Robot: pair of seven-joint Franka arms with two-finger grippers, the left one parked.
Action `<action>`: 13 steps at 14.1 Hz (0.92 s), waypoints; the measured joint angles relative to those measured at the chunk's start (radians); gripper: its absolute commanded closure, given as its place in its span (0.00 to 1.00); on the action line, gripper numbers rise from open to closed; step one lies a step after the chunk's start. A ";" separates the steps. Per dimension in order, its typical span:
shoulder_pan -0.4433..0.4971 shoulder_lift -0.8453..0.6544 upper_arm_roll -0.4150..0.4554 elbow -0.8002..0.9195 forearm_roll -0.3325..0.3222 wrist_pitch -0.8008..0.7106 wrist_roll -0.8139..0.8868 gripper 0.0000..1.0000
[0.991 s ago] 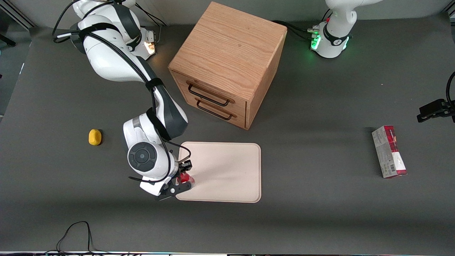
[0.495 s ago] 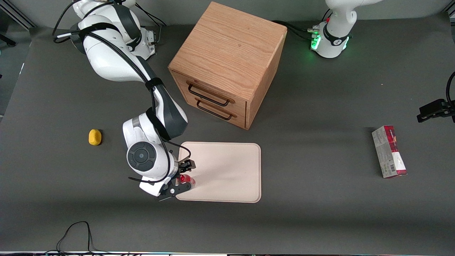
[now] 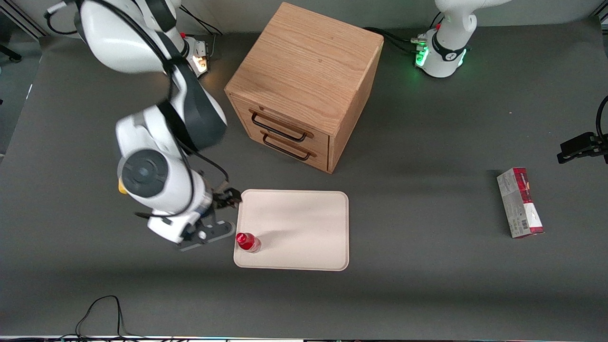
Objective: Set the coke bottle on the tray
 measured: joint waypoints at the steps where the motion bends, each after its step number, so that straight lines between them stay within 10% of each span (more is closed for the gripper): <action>1: -0.002 -0.047 -0.009 -0.015 0.000 -0.037 0.000 0.00; 9: -0.021 -0.487 -0.142 -0.442 0.000 -0.040 0.000 0.00; 13: -0.209 -0.633 -0.066 -0.610 0.002 0.017 -0.010 0.00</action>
